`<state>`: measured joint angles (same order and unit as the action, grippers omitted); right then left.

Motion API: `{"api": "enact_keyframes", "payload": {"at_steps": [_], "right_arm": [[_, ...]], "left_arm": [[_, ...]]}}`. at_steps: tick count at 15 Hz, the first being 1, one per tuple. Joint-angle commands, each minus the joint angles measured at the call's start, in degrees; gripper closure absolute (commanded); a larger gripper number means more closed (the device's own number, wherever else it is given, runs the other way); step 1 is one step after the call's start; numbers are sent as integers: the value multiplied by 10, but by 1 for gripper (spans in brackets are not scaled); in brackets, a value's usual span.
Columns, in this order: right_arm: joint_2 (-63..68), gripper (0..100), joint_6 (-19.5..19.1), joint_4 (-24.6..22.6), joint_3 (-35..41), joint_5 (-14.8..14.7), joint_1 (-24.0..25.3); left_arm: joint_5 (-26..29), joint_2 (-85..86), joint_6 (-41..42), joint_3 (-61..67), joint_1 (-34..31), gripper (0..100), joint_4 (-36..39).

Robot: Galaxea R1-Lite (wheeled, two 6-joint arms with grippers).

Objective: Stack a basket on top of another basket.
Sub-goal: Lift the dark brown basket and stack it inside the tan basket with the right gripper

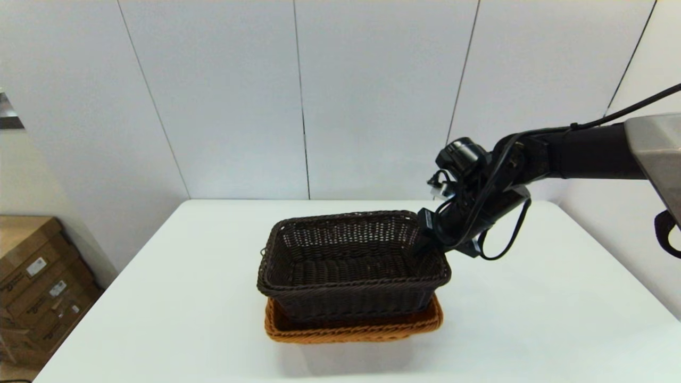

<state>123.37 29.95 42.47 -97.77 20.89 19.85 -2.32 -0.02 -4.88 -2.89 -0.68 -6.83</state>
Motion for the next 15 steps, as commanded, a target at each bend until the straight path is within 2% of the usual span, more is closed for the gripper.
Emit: {"api": "enact_keyframes", "payload": {"at_steps": [1,6,7,15], "right_arm": [[9,100,2,-3,0,-2,1],[10,100,2,-17,8,-9,4],[11,0,2,-17,8,-11,4],[-25,0,3,-20,6,-12,-2]], "left_arm": [[-1,1,0,0,0,0,0],[-1,1,0,0,0,0,0],[-1,1,0,0,0,0,0],[-1,1,0,0,0,0,0]]}}
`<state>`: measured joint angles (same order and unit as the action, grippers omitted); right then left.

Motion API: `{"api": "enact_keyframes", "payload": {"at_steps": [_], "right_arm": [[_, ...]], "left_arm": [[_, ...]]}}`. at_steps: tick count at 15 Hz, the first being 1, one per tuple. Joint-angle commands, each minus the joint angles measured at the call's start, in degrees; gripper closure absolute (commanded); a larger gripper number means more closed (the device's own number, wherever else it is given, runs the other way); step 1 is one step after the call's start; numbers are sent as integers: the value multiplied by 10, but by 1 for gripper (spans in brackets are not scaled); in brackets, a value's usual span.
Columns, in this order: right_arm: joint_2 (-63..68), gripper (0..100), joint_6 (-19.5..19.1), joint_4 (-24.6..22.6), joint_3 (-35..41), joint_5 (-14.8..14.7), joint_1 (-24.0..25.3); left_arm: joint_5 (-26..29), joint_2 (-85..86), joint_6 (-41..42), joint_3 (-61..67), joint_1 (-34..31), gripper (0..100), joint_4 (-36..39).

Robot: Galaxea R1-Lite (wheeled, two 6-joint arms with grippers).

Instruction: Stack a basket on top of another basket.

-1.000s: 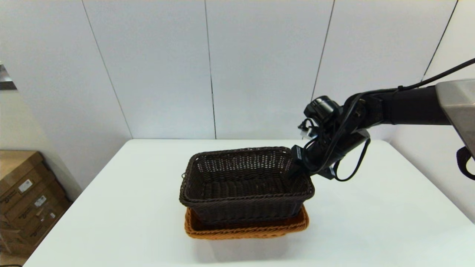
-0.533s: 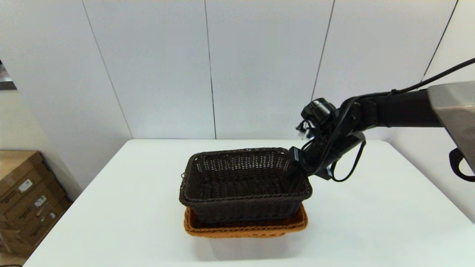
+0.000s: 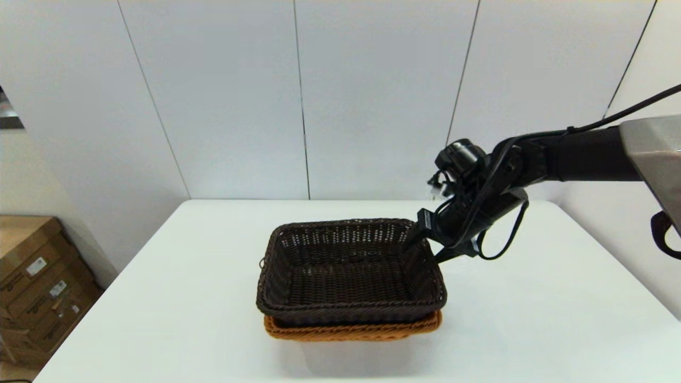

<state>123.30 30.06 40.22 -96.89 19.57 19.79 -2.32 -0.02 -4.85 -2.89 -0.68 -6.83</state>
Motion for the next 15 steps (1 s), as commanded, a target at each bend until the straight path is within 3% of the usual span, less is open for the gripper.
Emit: {"api": "enact_keyframes", "payload": {"at_steps": [1,11,13,15], "right_arm": [[-31,0,1,2,-2,1,-5],[-184,0,-4,9,34,3,-16],[-238,0,-4,7,63,-6,-17],[-284,0,-9,3,97,-35,-20]], "left_arm": [[-1,1,-1,0,0,0,0],[-1,1,-1,0,0,0,0],[-1,1,-1,0,-1,0,0],[-1,1,-1,0,0,0,0]]}}
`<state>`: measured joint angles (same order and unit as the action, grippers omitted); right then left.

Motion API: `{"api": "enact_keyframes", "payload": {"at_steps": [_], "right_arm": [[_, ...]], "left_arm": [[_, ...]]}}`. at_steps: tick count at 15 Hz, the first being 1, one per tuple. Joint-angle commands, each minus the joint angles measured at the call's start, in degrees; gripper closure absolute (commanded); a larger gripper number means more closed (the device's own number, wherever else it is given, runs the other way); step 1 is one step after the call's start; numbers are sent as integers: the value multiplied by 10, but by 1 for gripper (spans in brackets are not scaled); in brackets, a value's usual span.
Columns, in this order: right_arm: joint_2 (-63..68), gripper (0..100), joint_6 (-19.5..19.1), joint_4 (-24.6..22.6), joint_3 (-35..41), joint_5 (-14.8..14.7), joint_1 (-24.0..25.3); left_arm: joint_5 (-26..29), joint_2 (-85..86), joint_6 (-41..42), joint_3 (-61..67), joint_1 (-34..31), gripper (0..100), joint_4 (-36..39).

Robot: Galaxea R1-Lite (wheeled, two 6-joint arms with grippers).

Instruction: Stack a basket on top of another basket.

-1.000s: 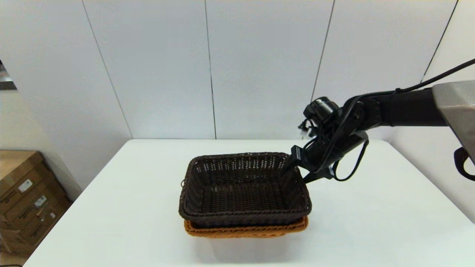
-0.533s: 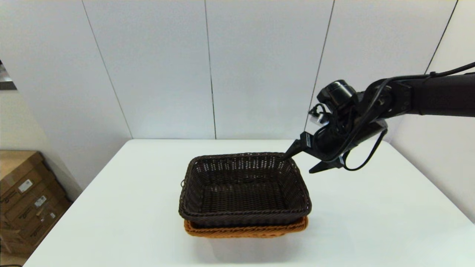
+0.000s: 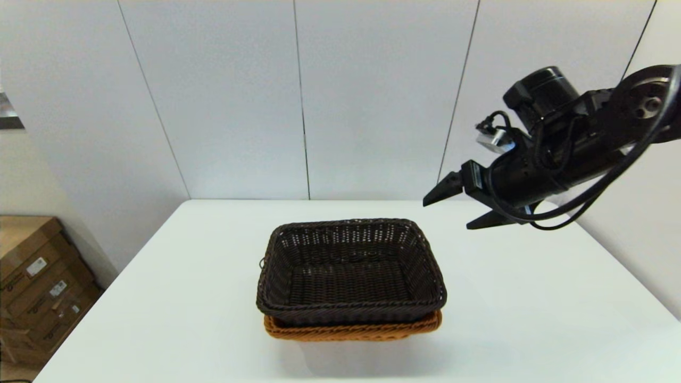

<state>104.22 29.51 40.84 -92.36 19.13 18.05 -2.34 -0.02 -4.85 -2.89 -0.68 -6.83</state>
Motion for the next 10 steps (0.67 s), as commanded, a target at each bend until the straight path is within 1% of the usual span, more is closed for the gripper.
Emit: {"api": "enact_keyframes", "payload": {"at_steps": [1,3,5,6,7,8,9,10], "right_arm": [[-111,0,-5,-3,67,-49,-4],[-165,0,-11,-7,109,-85,-4],[-222,0,-16,-30,148,-94,-5],[-252,0,-15,-47,167,-106,-3],[-281,0,-14,-54,184,-127,1],[-310,0,-14,-55,198,-162,6],[-344,0,-14,-55,216,-218,23],[-370,0,-14,-55,232,-260,40]], "left_arm": [[0,1,-1,0,0,0,0],[0,1,-1,0,0,0,0],[0,1,-1,0,-1,0,0],[0,1,-1,0,0,0,0],[0,1,-1,0,-1,0,0],[0,1,-1,0,0,0,0],[0,1,-1,0,0,0,0],[0,1,-1,0,0,0,0]]}}
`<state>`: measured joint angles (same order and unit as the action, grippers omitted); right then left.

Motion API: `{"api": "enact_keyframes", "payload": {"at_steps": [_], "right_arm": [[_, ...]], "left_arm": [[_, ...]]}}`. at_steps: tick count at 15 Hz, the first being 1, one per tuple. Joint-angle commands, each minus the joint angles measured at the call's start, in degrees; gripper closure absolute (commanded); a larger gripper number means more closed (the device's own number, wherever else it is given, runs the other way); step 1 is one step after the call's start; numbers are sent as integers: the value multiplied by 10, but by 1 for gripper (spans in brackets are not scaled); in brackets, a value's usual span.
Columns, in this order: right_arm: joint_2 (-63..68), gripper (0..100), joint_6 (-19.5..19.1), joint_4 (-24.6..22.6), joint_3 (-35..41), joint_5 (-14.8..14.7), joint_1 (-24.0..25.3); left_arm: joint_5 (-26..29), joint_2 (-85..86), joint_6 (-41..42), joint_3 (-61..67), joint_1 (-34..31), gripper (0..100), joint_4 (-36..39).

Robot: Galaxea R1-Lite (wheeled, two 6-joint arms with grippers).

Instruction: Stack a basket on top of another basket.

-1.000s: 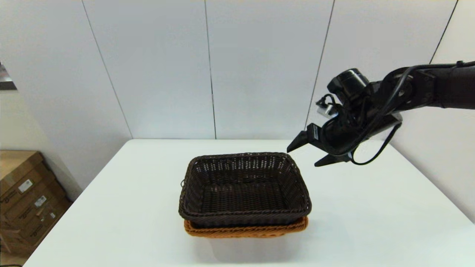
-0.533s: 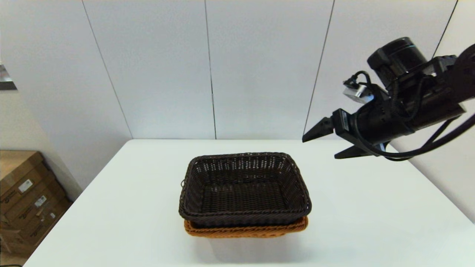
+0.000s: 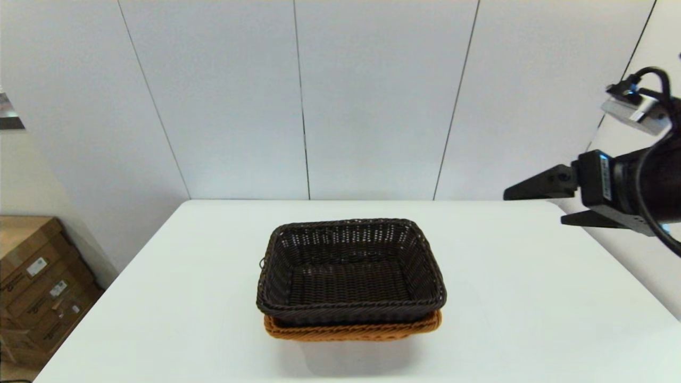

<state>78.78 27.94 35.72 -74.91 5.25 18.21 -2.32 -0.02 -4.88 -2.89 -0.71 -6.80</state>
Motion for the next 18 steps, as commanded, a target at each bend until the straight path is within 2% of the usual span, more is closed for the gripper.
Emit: {"api": "enact_keyframes", "payload": {"at_steps": [1,2,3,6,10,11,13,16,18], "right_arm": [[-140,0,2,-4,73,-162,54],[-162,0,3,-4,90,-213,67],[-187,0,3,-4,105,-243,74],[-258,0,2,1,139,-290,57],[-347,0,1,-2,187,-292,-15],[-377,0,-13,-4,204,-292,-29],[-422,0,-32,-4,230,-290,-52],[-473,0,-38,-3,266,-287,-73],[-513,0,-39,-3,296,-283,-105]], "left_arm": [[-1,1,0,0,-1,0,-1],[-1,1,0,0,0,0,-1],[-1,1,0,0,0,0,-1],[-1,1,0,0,0,0,-1],[-1,1,0,0,0,0,-1],[-1,1,0,0,0,0,-1],[-1,1,0,0,0,0,-1],[-1,1,0,0,0,0,-1],[-1,1,0,0,0,0,-1]]}}
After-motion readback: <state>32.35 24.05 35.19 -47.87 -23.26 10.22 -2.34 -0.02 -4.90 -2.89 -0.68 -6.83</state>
